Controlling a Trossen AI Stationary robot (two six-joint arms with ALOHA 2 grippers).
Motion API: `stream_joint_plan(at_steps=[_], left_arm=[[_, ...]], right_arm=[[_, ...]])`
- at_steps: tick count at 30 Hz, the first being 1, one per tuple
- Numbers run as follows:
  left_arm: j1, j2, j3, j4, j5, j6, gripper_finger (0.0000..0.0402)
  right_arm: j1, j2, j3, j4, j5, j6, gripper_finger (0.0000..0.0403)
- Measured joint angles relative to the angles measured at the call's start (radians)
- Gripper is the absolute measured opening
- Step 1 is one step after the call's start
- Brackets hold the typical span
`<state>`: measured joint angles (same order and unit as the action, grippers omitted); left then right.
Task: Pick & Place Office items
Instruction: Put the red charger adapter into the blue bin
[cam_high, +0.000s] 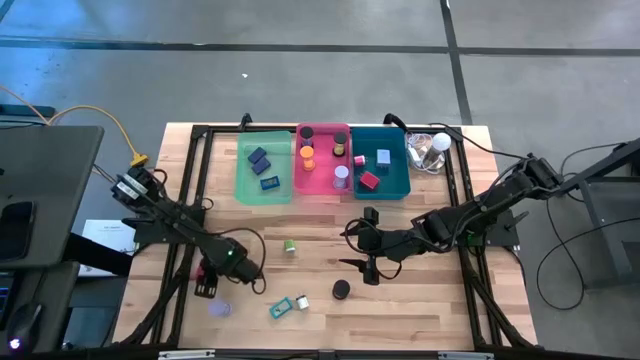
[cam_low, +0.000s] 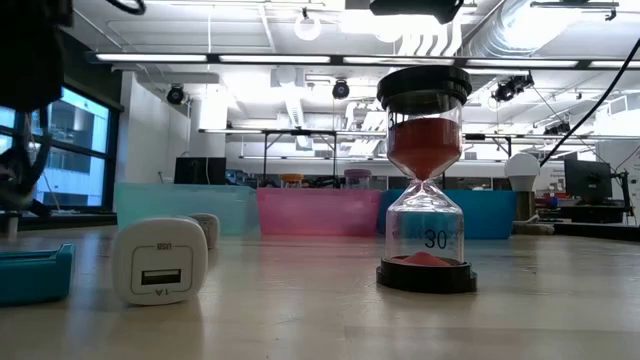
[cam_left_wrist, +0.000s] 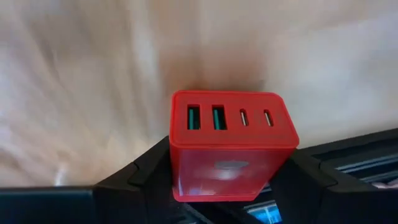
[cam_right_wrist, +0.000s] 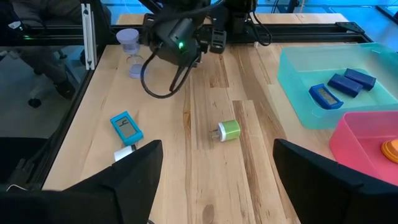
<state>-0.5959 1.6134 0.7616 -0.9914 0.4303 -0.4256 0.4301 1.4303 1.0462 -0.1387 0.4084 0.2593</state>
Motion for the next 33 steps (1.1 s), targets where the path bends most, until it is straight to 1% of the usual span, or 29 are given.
stream_joint_plan(at_steps=[4, 8, 14, 17, 18, 20, 23, 26, 27, 30, 33], left_arm=[[0.044, -0.037, 0.014, -0.007, 0.005, 0.038, 0.0202], [0.093, -0.088, 0.062, -0.040, -0.027, 0.081, 0.0202], [0.173, -0.187, 0.191, -0.148, -0.150, 0.167, 0.0202], [0.220, -0.257, 0.274, -0.127, -0.227, 0.229, 0.0202], [0.232, -0.284, 0.299, -0.097, -0.246, 0.260, 0.0202], [0.256, -0.344, 0.324, 0.037, -0.277, 0.353, 0.0202], [0.302, -0.427, 0.318, 0.323, -0.285, 0.484, 0.0202], [0.344, -0.471, 0.300, 0.575, -0.288, 0.583, 0.0202], [0.355, -0.475, 0.294, 0.642, -0.278, 0.613, 0.0202], [0.392, -0.470, 0.285, 0.802, -0.200, 0.689, 0.0202], [0.412, -0.443, 0.273, 0.931, -0.082, 0.792, 0.0205]], right_arm=[[0.000, 0.000, 0.000, 0.000, 0.000, -0.001, 0.0294], [0.000, 0.000, 0.000, 0.000, 0.000, -0.001, 0.0294], [0.000, 0.000, 0.000, 0.000, 0.000, -0.002, 0.0294], [0.000, 0.000, 0.000, 0.000, 0.000, -0.009, 0.0294], [0.000, 0.000, 0.000, 0.002, 0.000, -0.017, 0.0294], [0.000, 0.000, 0.000, 0.018, 0.000, -0.031, 0.0294], [0.001, 0.000, 0.000, 0.059, 0.000, -0.066, 0.0294], [0.010, 0.000, 0.000, 0.103, 0.000, -0.122, 0.0294], [0.015, 0.000, 0.000, 0.123, 0.001, -0.141, 0.0294], [0.031, 0.000, 0.000, 0.171, 0.000, -0.196, 0.0294], [0.048, 0.000, 0.000, 0.214, 0.000, -0.226, 0.0294]])
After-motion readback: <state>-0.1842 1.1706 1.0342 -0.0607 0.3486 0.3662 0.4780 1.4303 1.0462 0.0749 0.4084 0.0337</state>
